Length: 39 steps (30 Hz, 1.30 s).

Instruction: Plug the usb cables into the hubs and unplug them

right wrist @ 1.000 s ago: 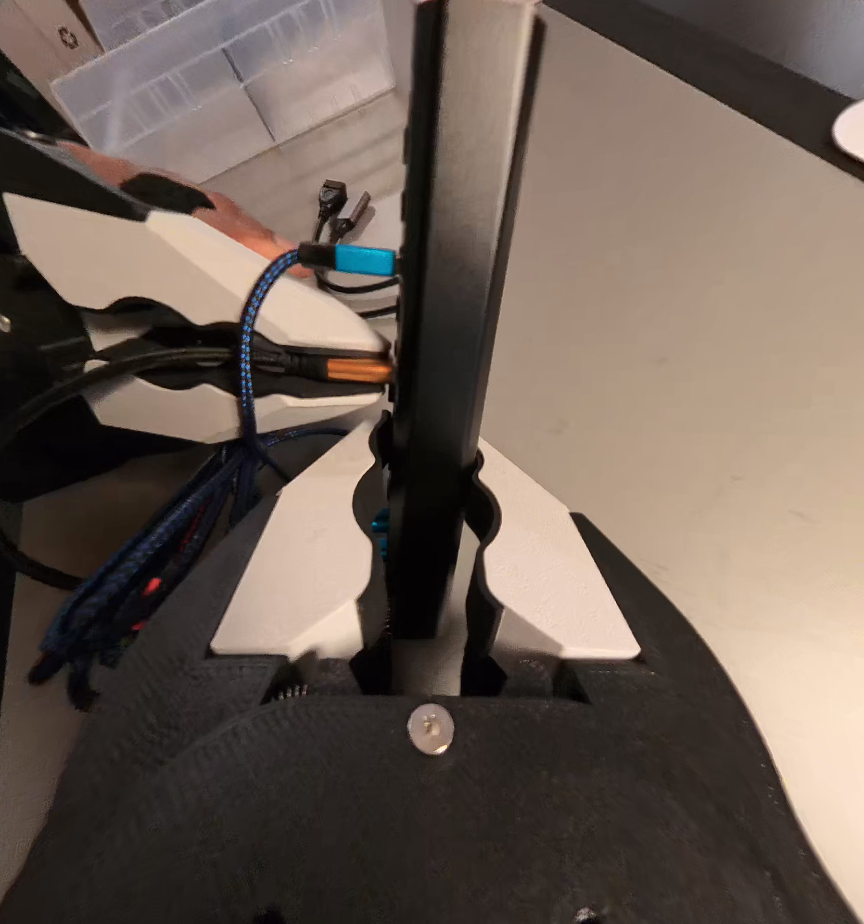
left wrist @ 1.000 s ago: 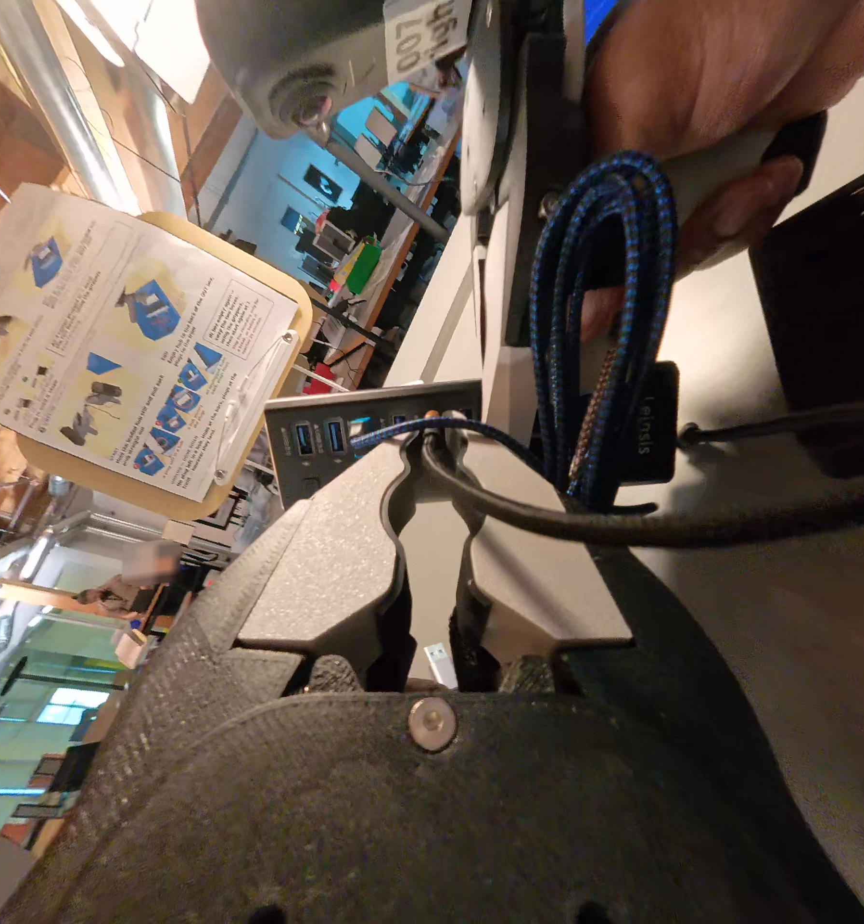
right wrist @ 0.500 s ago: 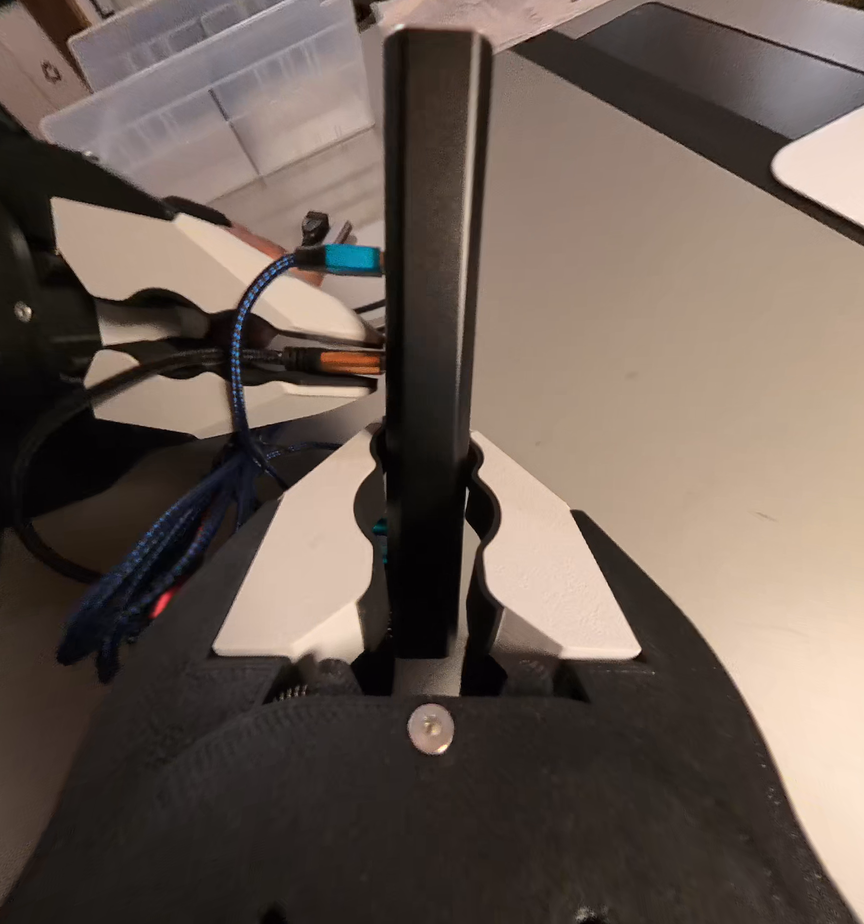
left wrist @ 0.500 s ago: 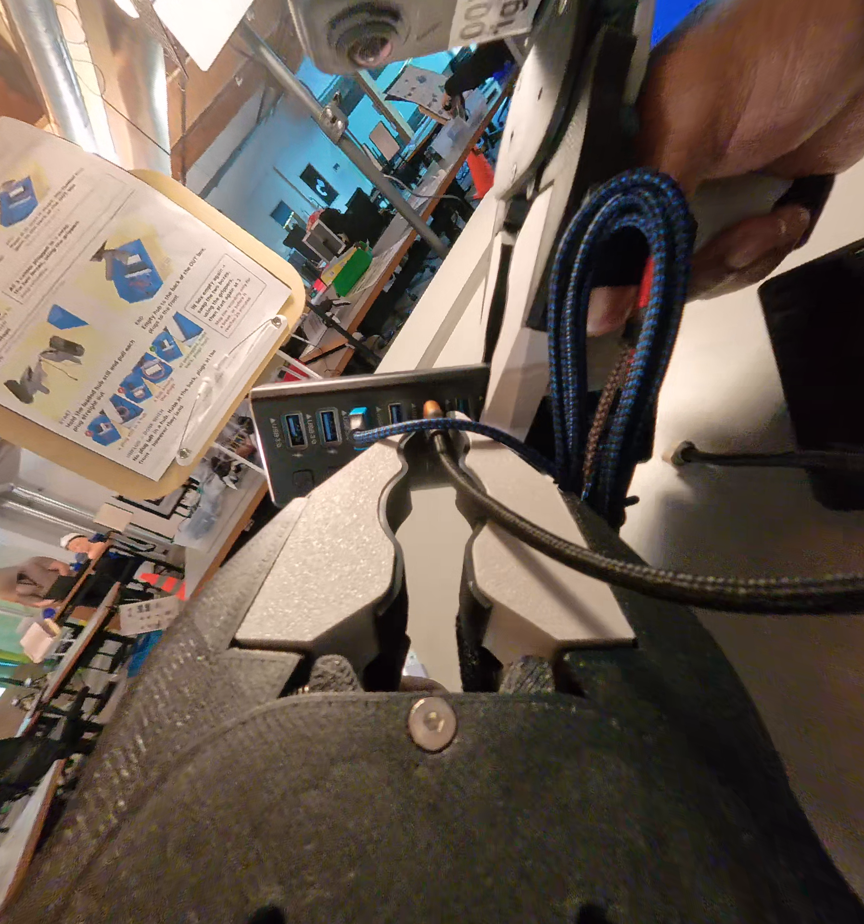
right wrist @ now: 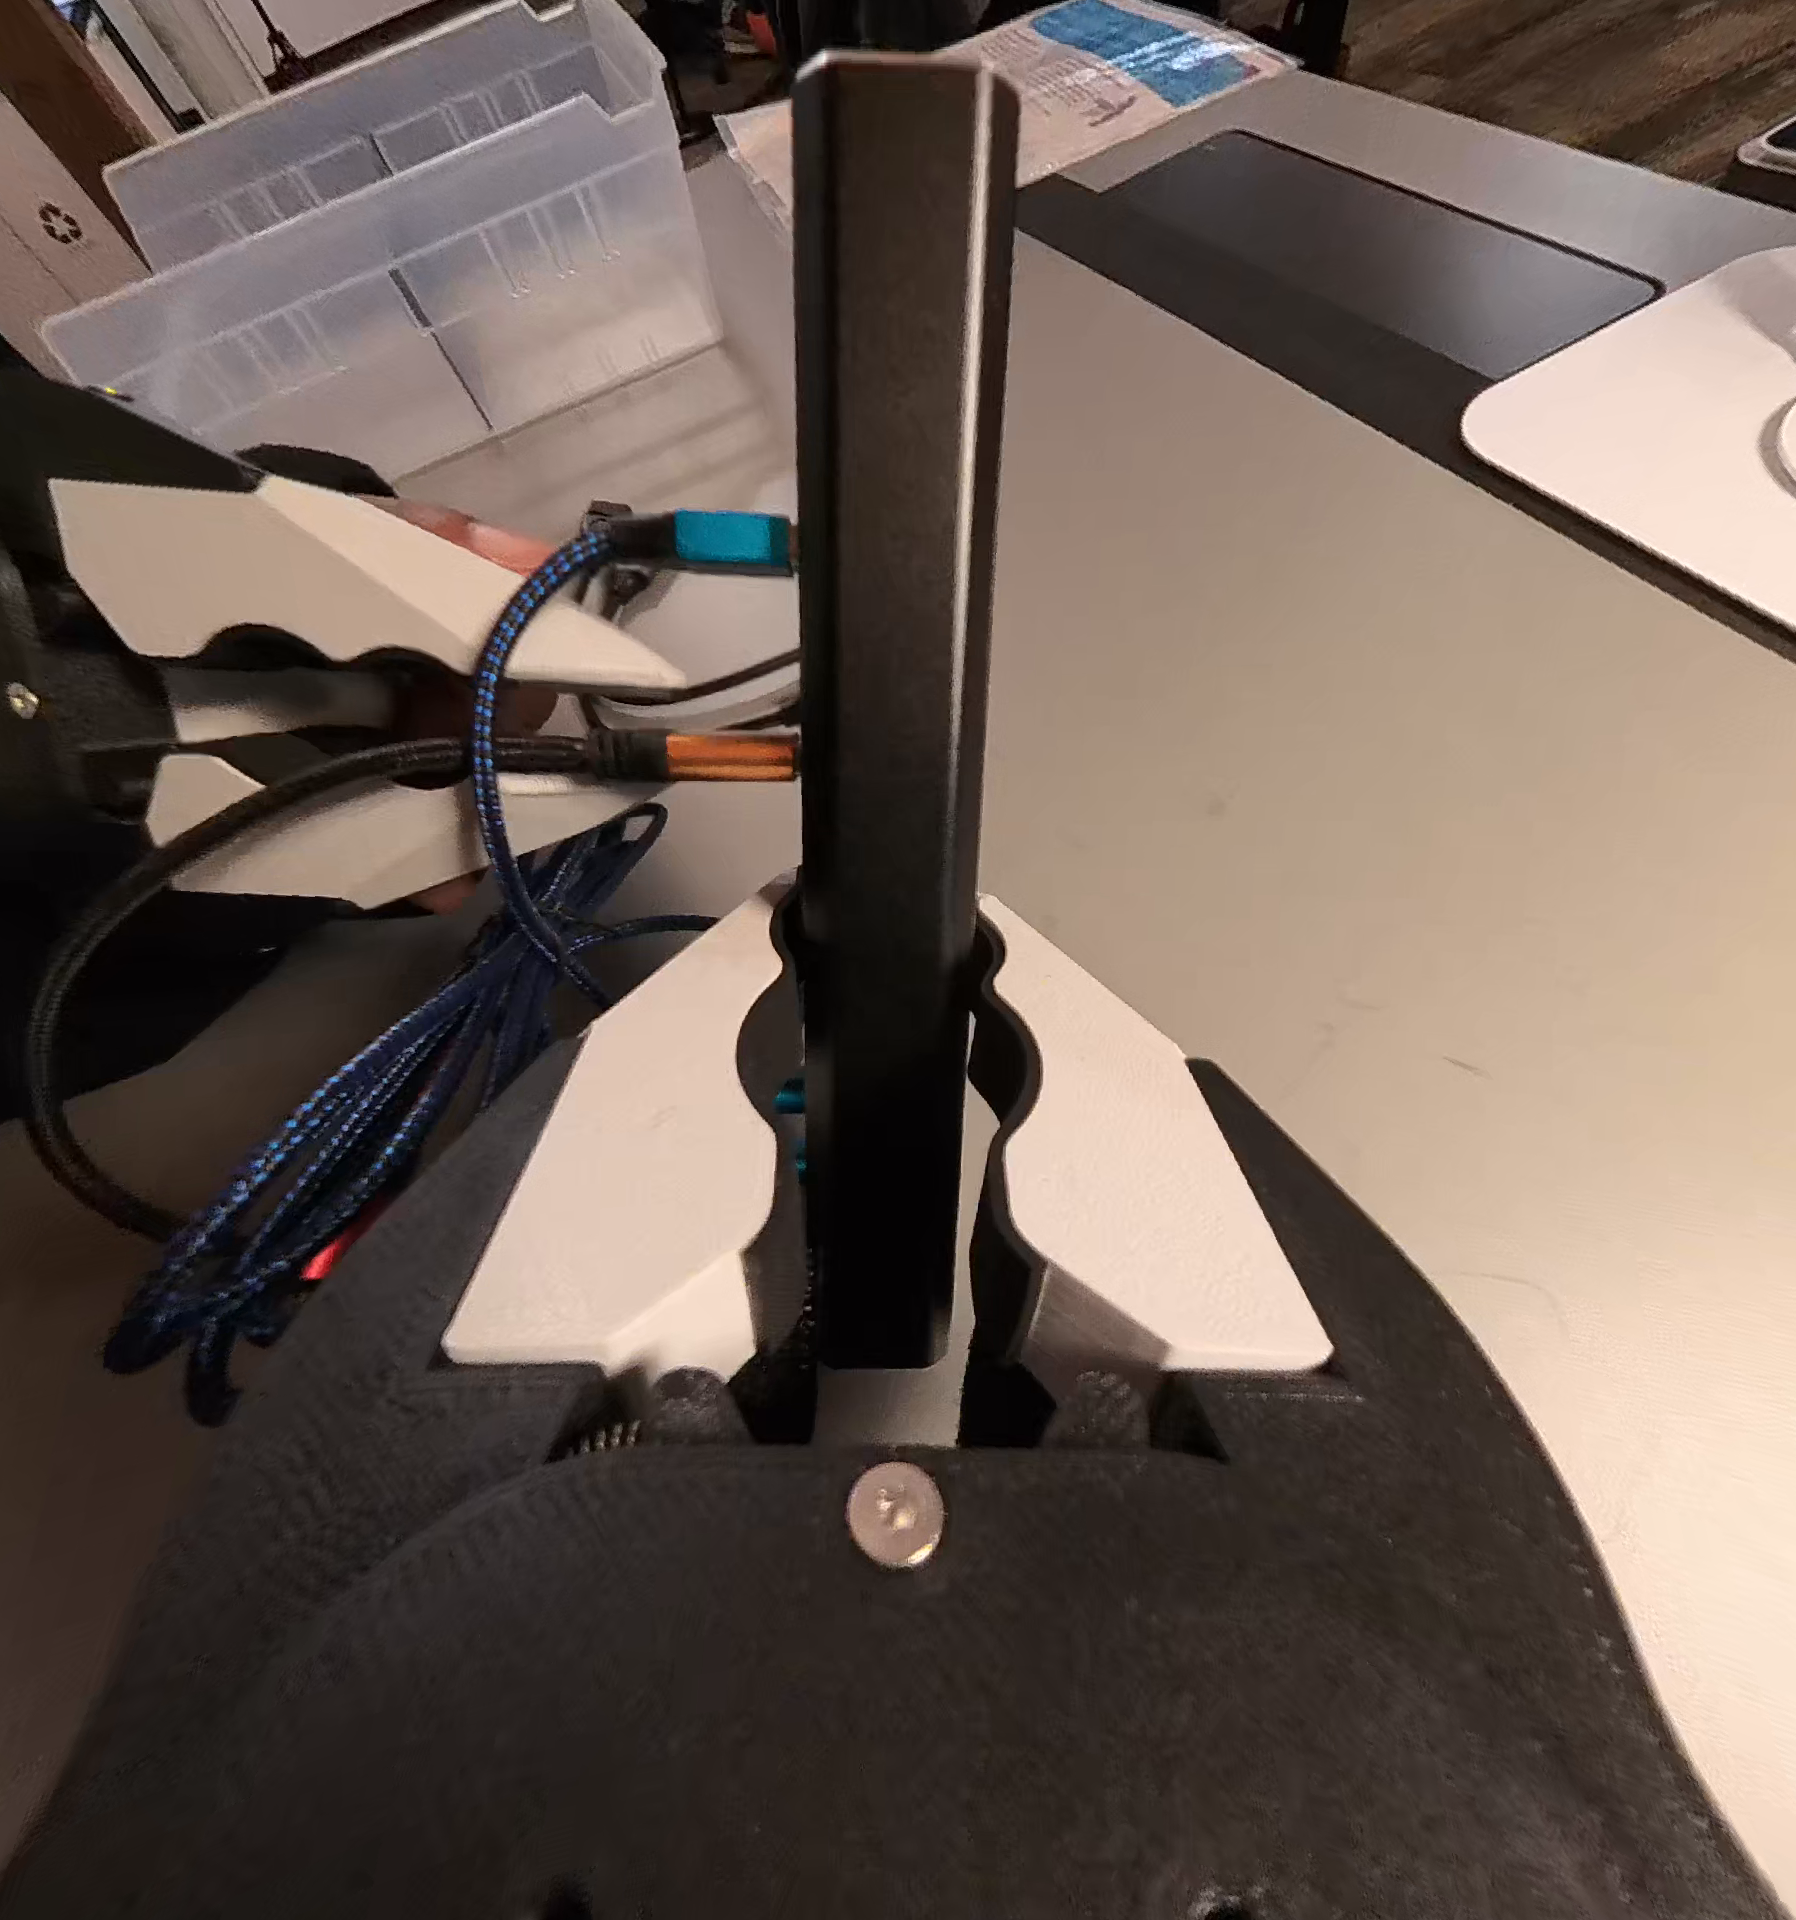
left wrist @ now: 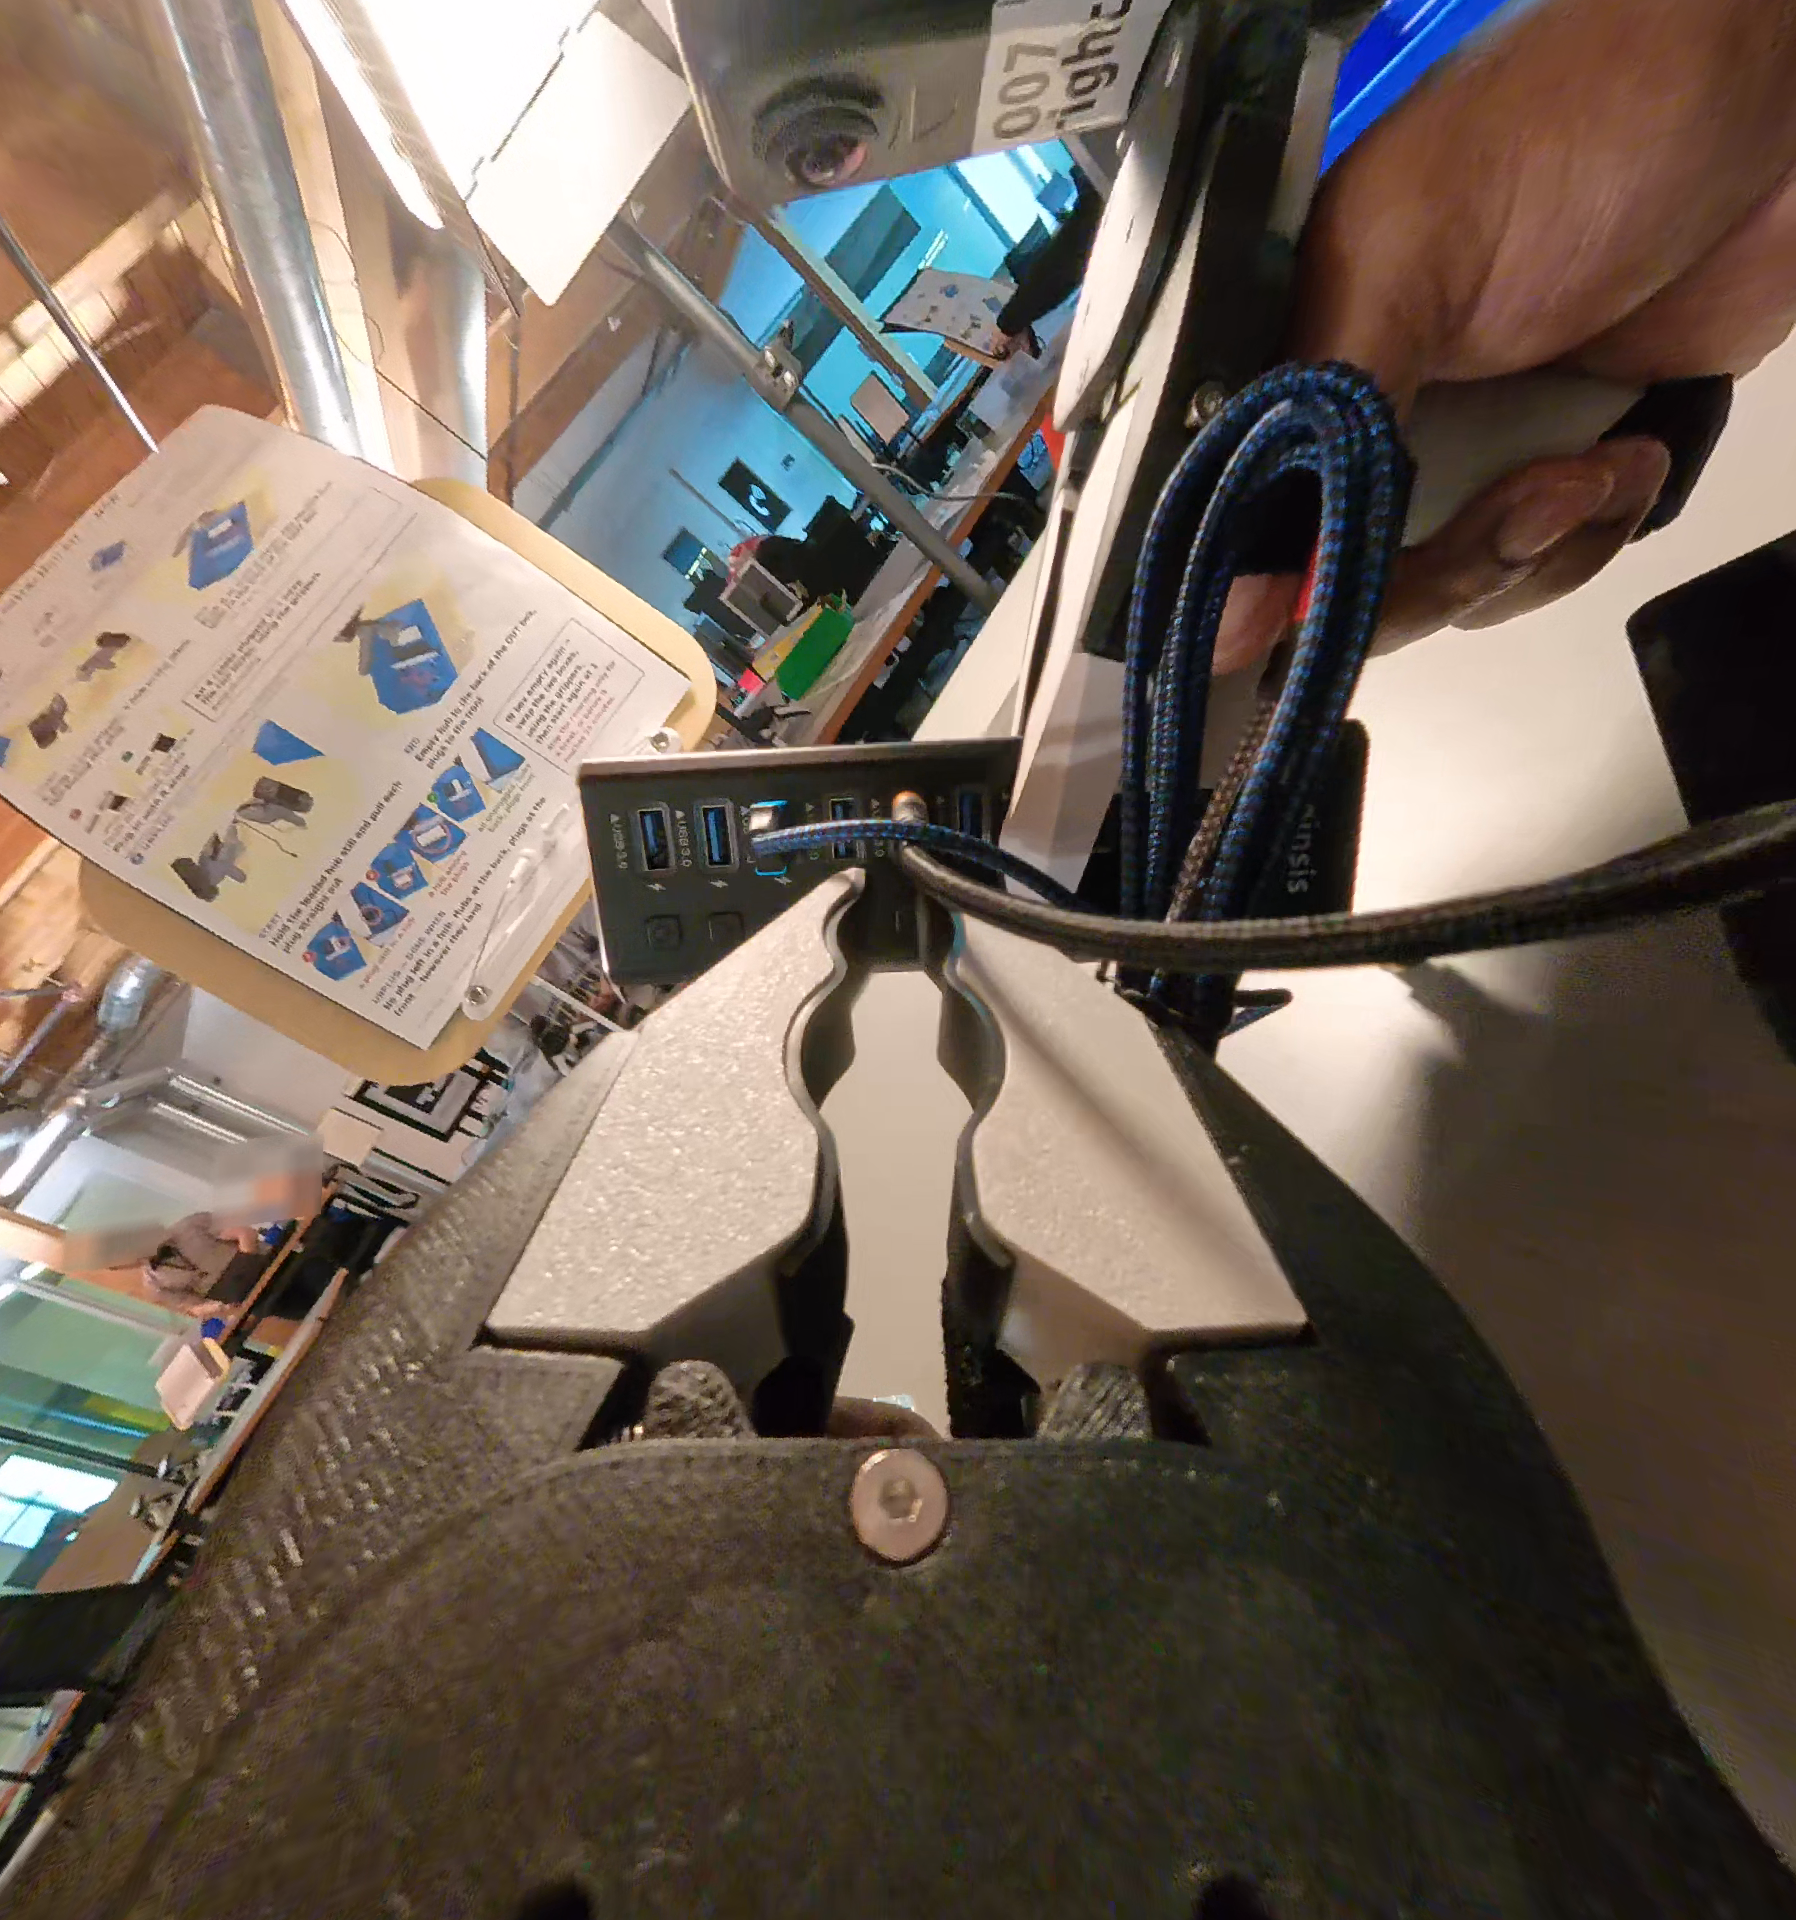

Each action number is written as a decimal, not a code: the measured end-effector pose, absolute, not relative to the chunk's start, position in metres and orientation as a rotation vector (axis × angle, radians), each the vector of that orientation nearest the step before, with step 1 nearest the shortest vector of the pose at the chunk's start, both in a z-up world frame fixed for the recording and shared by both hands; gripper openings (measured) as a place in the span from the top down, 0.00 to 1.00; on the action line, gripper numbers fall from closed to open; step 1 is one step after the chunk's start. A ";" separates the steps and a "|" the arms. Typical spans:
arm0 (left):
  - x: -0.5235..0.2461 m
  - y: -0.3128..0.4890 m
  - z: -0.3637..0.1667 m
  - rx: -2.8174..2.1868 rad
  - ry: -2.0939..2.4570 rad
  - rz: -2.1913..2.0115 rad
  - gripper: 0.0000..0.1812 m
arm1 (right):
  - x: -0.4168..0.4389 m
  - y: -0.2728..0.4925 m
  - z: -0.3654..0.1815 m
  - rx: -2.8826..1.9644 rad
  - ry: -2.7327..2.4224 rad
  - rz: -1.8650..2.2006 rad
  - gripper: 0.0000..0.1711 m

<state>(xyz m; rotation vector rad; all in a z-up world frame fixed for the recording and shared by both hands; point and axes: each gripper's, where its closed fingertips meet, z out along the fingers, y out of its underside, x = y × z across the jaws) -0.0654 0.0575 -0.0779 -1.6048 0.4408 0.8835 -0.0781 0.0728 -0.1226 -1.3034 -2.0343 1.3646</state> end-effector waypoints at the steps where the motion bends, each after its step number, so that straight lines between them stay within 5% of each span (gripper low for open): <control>1: -0.064 0.057 -0.076 -1.593 0.444 0.890 0.94 | -0.078 0.072 -0.121 -1.295 -2.035 1.367 0.85; 39: -0.044 0.053 -0.072 -1.559 0.572 0.830 0.93 | -0.068 0.061 -0.123 -0.951 -2.161 1.092 0.82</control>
